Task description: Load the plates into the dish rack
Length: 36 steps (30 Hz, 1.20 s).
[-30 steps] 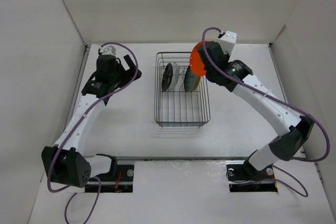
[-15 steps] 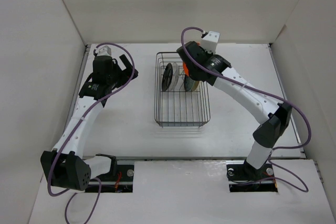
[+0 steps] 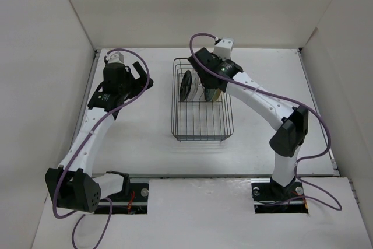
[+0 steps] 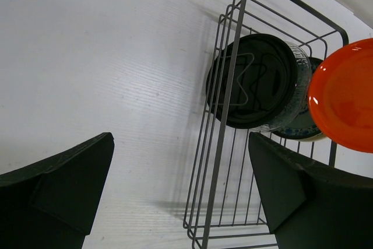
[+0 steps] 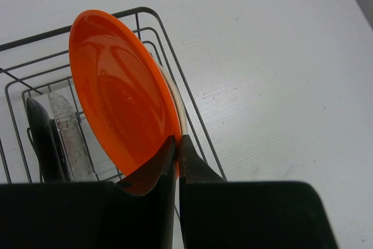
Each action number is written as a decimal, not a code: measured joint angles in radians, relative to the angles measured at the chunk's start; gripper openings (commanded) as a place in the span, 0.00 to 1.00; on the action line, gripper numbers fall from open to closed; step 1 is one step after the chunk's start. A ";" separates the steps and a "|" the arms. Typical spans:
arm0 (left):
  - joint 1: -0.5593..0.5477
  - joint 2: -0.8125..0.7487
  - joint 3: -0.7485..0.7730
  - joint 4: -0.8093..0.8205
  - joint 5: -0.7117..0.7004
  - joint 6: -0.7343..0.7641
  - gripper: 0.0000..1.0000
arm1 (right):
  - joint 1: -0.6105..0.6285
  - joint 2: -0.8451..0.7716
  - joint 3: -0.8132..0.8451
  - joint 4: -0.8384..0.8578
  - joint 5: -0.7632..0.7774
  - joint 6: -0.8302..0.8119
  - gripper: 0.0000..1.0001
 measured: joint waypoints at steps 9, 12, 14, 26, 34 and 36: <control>0.006 0.000 0.000 0.000 0.000 0.000 1.00 | -0.001 0.059 0.050 -0.010 0.001 0.000 0.00; 0.013 0.000 0.000 0.000 -0.001 0.000 1.00 | -0.001 0.079 0.064 -0.010 0.003 -0.001 0.00; 0.017 0.000 0.000 0.000 -0.003 0.000 1.00 | -0.001 0.090 0.066 -0.011 0.003 -0.002 0.00; 0.019 0.000 0.000 -0.001 -0.014 0.000 1.00 | -0.003 0.137 0.071 -0.013 0.003 -0.007 0.00; 0.019 -0.013 0.000 -0.008 -0.024 0.000 1.00 | -0.003 0.158 0.076 -0.012 -0.005 -0.008 0.00; 0.019 -0.013 0.000 -0.008 -0.024 0.000 1.00 | -0.003 0.164 0.077 -0.011 -0.006 -0.012 0.00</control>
